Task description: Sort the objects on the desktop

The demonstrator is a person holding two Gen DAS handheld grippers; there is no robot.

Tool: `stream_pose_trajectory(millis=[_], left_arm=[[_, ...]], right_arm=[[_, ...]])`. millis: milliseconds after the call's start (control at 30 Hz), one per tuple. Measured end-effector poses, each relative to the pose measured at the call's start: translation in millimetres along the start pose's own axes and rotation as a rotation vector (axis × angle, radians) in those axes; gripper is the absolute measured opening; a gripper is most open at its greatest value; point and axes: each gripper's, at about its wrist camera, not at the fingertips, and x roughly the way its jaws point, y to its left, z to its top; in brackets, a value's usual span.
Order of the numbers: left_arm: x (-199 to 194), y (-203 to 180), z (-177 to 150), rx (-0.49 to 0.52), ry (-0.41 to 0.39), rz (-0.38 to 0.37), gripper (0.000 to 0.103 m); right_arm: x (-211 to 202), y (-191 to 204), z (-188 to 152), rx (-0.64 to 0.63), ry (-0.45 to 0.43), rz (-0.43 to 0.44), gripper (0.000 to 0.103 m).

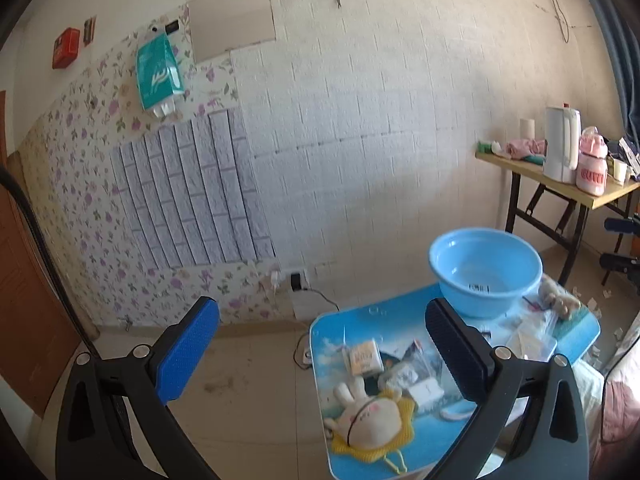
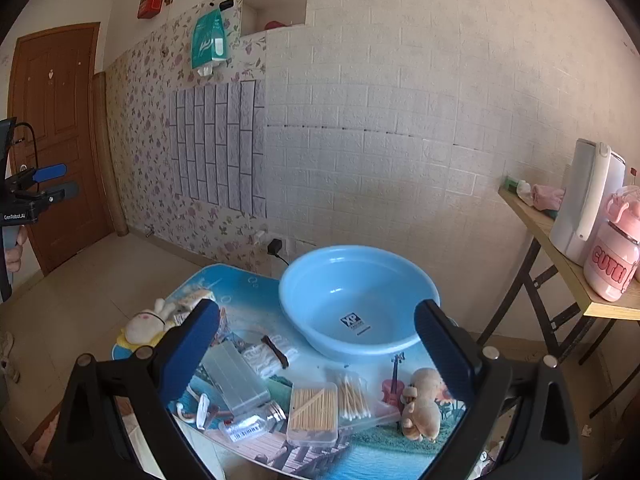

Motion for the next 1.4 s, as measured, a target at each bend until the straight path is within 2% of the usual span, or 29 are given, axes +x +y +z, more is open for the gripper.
stream_pose_trajectory(millis=[167,267,367,467,567,700,833,1033,1067,1100,1200,1400], left_arm=[[27,-2,-61,-0.034,0.104,-0.041,0.103],[47,-10,-89,-0.052,0.141,-0.067,0.103],[70,-21,-109,-0.053,0.186,-0.103,0.103],[93,-30,-123,-0.059,0.225,-0.104,0.103],[112,-31,-135,-0.126,0.263,-0.111,0.103],[129,-33,-146,-0.185,0.3,-0.128,0.103],[142,-45,-150,-0.162,0.331,-0.114,0.103],[158,-52,-159,-0.151,0.373,-0.084,0.103],[158,-53,-161,-0.154,0.368,-0.07,0.1],[157,-53,-161,-0.16,0.365,-0.069,0.091],[154,-50,-160,-0.18,0.354,-0.065,0.084],[143,-47,-156,-0.203,0.33,-0.055,0.08]], right_arm=[[18,6,-36,-0.03,0.086,-0.001,0.1],[34,-1,-54,0.013,0.143,0.016,0.1],[46,-13,-67,0.068,0.184,0.027,0.099],[56,-21,-78,0.066,0.216,-0.017,0.095],[68,-32,-88,0.095,0.258,-0.04,0.091],[78,-39,-97,0.164,0.293,0.001,0.091],[89,-24,-103,0.107,0.323,0.008,0.09],[108,-13,-111,0.122,0.373,0.044,0.087],[110,-12,-112,0.114,0.376,0.043,0.087],[111,-10,-114,0.106,0.378,0.043,0.087],[116,-6,-118,0.1,0.392,0.052,0.087],[124,-4,-123,0.111,0.427,0.047,0.081]])
